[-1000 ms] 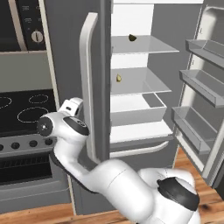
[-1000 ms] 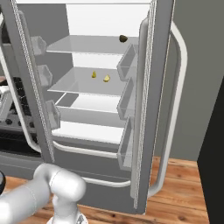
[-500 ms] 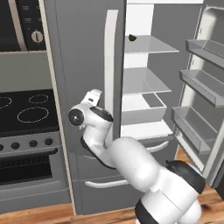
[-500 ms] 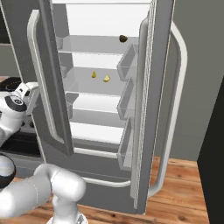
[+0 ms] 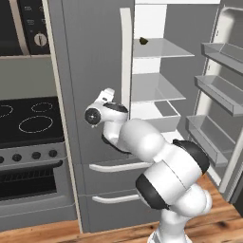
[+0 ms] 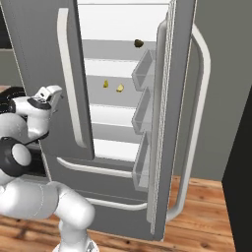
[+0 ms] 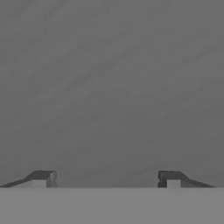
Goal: Place the lemon wedge in the correct fridge rack based on whether it is a fruit or vegetable. Finally, close the fridge door.
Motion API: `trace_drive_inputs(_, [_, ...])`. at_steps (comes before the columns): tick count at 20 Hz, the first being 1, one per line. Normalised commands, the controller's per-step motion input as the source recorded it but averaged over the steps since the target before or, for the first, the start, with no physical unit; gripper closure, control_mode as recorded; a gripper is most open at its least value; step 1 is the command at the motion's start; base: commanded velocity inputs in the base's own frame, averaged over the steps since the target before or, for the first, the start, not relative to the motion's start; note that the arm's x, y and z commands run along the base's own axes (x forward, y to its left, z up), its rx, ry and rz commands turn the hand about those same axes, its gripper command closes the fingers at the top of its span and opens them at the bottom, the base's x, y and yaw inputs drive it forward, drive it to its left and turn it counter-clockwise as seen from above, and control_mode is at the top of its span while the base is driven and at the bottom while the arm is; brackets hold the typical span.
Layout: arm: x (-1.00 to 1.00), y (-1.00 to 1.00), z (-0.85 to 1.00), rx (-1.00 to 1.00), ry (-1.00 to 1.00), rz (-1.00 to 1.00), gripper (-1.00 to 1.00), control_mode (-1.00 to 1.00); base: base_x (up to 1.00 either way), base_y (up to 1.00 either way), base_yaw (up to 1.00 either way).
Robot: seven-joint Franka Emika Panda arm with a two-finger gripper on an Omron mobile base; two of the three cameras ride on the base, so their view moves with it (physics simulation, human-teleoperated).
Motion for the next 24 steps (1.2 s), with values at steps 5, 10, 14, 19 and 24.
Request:
trace_drive_inputs(5, [0.41,-0.07,0.01,0.0,0.0,0.01,-1.0,-1.0,0.0,0.0,0.0])
trace_drive_inputs(10, [0.18,-0.19,0.0,0.0,-0.01,0.04,-1.0,-1.0,0.0,0.0,0.0])
trace_drive_inputs(14, [-0.71,-0.02,0.03,0.0,-0.05,0.0,-1.0,-1.0,0.0,0.0,0.0])
trace_drive_inputs(19, [-1.0,0.0,0.43,0.03,-0.01,-0.01,-1.0,-1.0,0.0,0.0,0.0])
trace_drive_inputs(24, [-1.0,-0.01,0.78,0.15,0.0,-0.05,-1.0,-1.0,0.0,0.0,0.0])
